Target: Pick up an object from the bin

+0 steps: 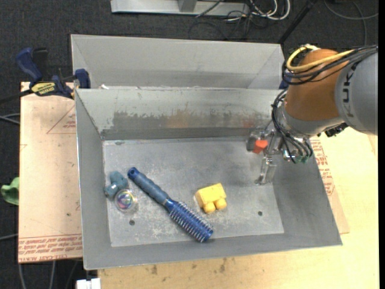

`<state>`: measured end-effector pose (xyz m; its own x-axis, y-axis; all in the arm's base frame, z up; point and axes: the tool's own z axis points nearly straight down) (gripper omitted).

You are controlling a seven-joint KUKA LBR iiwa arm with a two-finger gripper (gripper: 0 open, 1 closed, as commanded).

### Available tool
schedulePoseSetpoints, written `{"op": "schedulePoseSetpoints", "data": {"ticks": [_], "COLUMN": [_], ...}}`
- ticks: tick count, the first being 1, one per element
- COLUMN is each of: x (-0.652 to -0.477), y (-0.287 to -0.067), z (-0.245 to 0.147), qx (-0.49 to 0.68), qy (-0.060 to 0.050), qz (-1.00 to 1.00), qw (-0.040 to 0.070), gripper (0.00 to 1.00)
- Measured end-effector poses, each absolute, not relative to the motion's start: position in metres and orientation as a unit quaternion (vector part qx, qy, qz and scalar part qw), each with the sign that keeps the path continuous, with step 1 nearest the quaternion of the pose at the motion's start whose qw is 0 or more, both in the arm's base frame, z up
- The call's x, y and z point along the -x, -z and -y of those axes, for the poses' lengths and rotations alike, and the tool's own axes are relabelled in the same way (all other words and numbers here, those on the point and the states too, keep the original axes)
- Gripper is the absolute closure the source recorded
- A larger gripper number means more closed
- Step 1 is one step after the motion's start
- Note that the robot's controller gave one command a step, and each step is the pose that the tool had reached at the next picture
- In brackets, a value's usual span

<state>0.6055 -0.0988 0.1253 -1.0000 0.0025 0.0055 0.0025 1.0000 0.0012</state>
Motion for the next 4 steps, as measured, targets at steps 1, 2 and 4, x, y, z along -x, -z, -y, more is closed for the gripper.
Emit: {"op": "schedulePoseSetpoints", "data": {"ticks": [1, 2, 4], "x": [-0.578, -0.519, -0.557], "y": [-0.079, -0.074, -0.173], "z": [-0.004, -0.044, -0.035], "qx": [-0.038, -0.129, -0.133], "qy": [0.003, 0.001, 0.0], "qz": [0.999, 0.992, 0.991], "qw": [0.002, 0.0, -0.006], "gripper": [0.0, 0.0, 1.0]}}
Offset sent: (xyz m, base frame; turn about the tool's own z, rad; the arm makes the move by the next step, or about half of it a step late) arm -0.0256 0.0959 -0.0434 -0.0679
